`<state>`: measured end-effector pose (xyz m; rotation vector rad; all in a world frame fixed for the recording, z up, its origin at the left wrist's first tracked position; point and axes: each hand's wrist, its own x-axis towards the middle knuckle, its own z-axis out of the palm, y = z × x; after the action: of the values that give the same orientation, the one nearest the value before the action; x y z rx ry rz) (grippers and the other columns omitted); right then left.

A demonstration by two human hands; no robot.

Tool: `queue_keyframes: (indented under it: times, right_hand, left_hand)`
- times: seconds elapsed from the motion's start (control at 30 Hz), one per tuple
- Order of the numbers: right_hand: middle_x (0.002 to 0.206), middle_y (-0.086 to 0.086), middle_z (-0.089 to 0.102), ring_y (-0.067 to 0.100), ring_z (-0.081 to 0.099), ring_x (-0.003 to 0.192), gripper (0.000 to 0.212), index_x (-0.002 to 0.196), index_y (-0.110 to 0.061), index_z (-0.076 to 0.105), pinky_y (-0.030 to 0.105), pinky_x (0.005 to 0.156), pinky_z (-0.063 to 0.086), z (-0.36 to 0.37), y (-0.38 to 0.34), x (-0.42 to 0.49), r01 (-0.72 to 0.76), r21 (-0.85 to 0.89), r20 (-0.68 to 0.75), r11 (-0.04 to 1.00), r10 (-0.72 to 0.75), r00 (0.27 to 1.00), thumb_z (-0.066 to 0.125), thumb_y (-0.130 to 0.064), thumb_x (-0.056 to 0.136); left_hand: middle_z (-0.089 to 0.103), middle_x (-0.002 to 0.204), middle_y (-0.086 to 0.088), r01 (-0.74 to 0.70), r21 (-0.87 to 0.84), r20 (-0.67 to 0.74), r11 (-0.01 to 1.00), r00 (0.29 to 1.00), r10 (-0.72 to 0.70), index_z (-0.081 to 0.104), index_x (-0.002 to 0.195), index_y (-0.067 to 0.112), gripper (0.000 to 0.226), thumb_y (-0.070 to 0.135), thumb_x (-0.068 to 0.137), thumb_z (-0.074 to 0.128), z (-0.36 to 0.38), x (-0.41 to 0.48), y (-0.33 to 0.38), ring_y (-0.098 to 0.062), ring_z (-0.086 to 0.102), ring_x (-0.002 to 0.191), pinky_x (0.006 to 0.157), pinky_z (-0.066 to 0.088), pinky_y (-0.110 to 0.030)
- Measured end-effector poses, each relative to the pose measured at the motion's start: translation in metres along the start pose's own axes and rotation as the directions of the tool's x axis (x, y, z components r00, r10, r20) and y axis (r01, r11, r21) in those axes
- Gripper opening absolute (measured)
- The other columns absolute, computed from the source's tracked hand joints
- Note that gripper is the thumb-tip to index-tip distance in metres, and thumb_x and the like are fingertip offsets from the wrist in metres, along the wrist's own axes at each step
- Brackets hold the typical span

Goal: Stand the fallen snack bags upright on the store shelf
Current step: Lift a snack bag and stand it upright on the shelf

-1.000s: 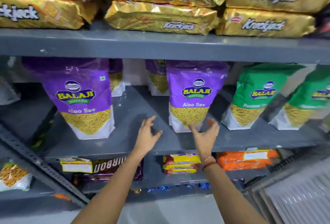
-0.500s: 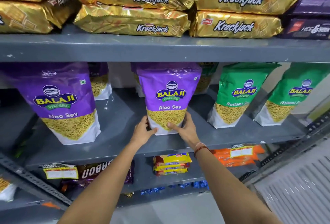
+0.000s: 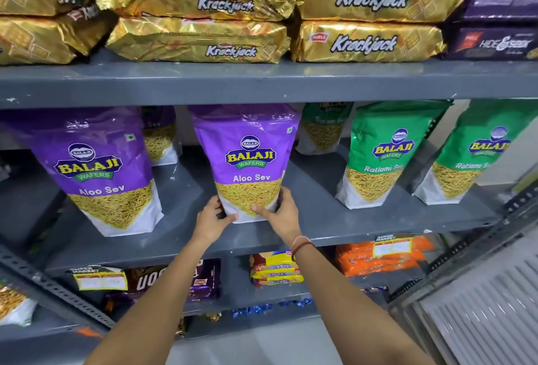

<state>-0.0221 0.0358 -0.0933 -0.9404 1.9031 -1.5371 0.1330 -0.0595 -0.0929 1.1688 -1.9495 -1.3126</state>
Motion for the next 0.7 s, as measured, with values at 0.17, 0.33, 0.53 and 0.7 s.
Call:
queue_keyframes:
  times: [0.17, 0.33, 0.53, 0.7]
  right_hand:
    - [0.118, 0.000, 0.055, 0.012, 0.053, 0.111, 0.056, 0.120, -0.014, 0.053, 0.030, 0.098, 0.045, -0.043, 0.020, -0.012, 0.008, 0.011, -0.178, 1.000, -0.006, 0.984, 0.080, -0.030, 0.073]
    - [0.095, 0.004, 0.054, 0.028, 0.055, 0.096, 0.026, 0.095, -0.019, 0.057, 0.024, 0.083, 0.040, -0.135, 0.040, -0.017, 0.068, -0.094, -0.512, 0.993, -0.107, 0.852, 0.075, -0.027, 0.078]
    - [0.113, 0.001, 0.059, 0.013, 0.054, 0.108, 0.061, 0.118, -0.011, 0.052, 0.034, 0.094, 0.045, -0.223, 0.041, 0.013, -0.009, -0.016, -0.410, 1.000, 0.002, 0.912, 0.084, -0.019, 0.068]
    - [0.123, -0.007, 0.051, 0.014, 0.049, 0.115, 0.080, 0.132, -0.019, 0.039, 0.030, 0.096, 0.038, -0.246, 0.044, 0.038, -0.067, 0.027, -0.237, 0.997, 0.072, 0.969, 0.084, -0.014, 0.067]
  left_hand:
    - [0.059, 0.105, -0.016, -0.007, 0.028, -0.441, 1.000, 0.897, 0.018, 0.055, 0.108, 0.006, 0.034, 0.006, 0.076, 0.067, 0.043, -0.036, 0.009, -0.034, 0.059, 0.097, 0.089, 0.049, -0.043]
    - [0.054, 0.093, -0.002, -0.236, 0.045, -0.209, 0.971, 0.948, 0.240, 0.059, 0.096, 0.010, 0.015, 0.004, 0.082, 0.062, 0.114, -0.055, 0.040, -0.026, 0.058, 0.076, 0.073, 0.054, -0.047]
    - [0.057, 0.120, -0.016, -0.171, 0.137, 0.132, 0.976, 0.979, 0.153, 0.055, 0.121, 0.006, 0.045, 0.013, 0.079, 0.069, 0.181, -0.013, 0.086, -0.026, 0.061, 0.103, 0.092, 0.048, -0.034]
    - [0.046, 0.141, -0.018, -0.082, 0.188, 0.211, 0.979, 0.977, 0.042, 0.037, 0.139, 0.010, 0.069, 0.018, 0.079, 0.070, 0.218, 0.014, 0.104, -0.031, 0.044, 0.130, 0.110, 0.035, -0.040]
